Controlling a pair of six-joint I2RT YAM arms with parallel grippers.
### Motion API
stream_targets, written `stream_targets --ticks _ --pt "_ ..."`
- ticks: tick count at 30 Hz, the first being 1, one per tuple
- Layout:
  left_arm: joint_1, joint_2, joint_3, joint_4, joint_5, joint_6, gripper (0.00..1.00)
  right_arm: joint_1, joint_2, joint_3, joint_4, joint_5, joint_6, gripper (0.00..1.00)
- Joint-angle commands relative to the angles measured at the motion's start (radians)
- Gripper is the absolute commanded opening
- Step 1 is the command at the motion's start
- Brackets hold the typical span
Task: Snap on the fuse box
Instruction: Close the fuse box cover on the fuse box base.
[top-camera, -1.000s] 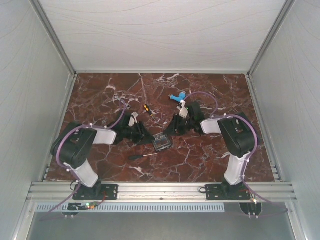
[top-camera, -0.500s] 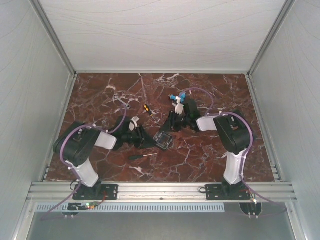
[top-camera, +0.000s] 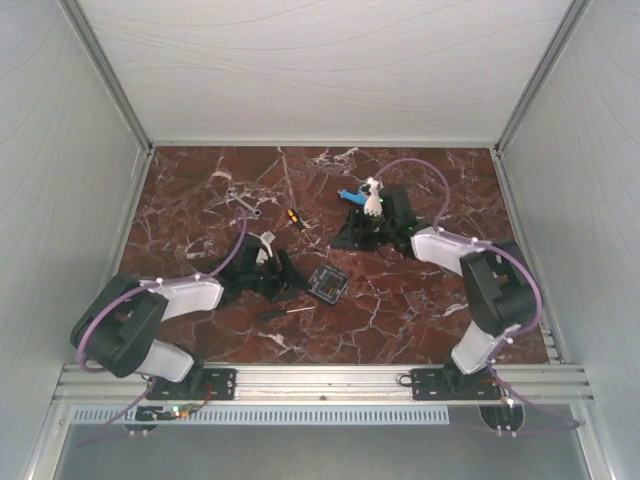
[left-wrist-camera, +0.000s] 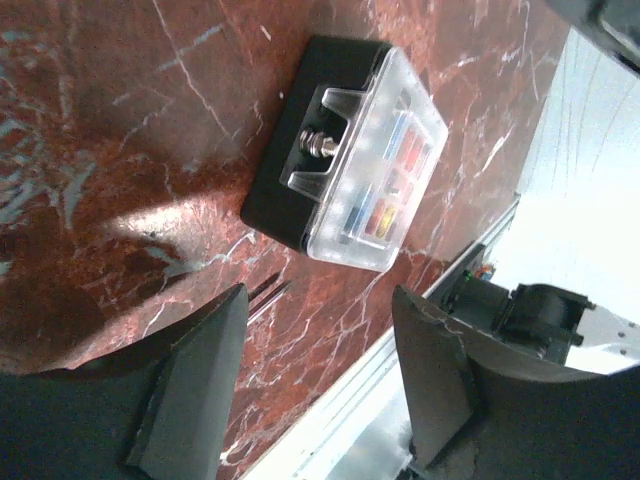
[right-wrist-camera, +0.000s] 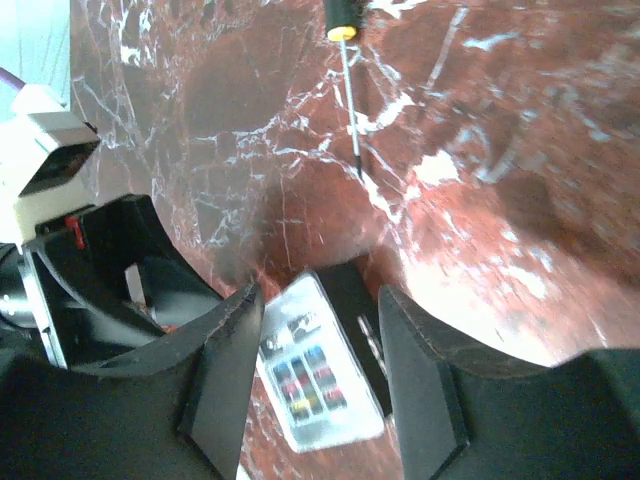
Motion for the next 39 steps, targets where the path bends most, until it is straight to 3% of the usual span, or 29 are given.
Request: stream_targets --ticks 1,5,11,20,27,33,39 --pt "0.001 -0.046 0.078 -0.142 -0.115 0.101 0.63 -0.031 -0.153 -0.125 0.000 0.058 0.025 0.48" --pt "0.001 0.014 0.154 -0.152 -0.090 0.148 0.64 -0.028 -0.241 -0.267 0.064 0.032 0.108 0.48" --pt "-0.001 0.140 0.221 -0.111 0.013 0.162 0.56 -0.006 -0.306 -0.407 0.154 0.035 0.208 0.49" --pt "-0.012 0.201 0.208 -0.064 0.076 0.130 0.41 0.022 -0.162 -0.386 0.256 -0.005 0.228 0.34" --pt "-0.011 0.203 0.172 -0.029 0.072 0.086 0.34 0.056 0.001 -0.271 0.276 -0.045 0.188 0.19" --pt "-0.002 0.171 0.147 -0.036 0.028 0.056 0.35 0.063 0.044 -0.166 0.225 -0.053 0.145 0.20" --pt "-0.002 0.120 0.124 -0.064 -0.008 0.050 0.41 0.045 -0.039 -0.201 0.172 -0.021 0.116 0.37"
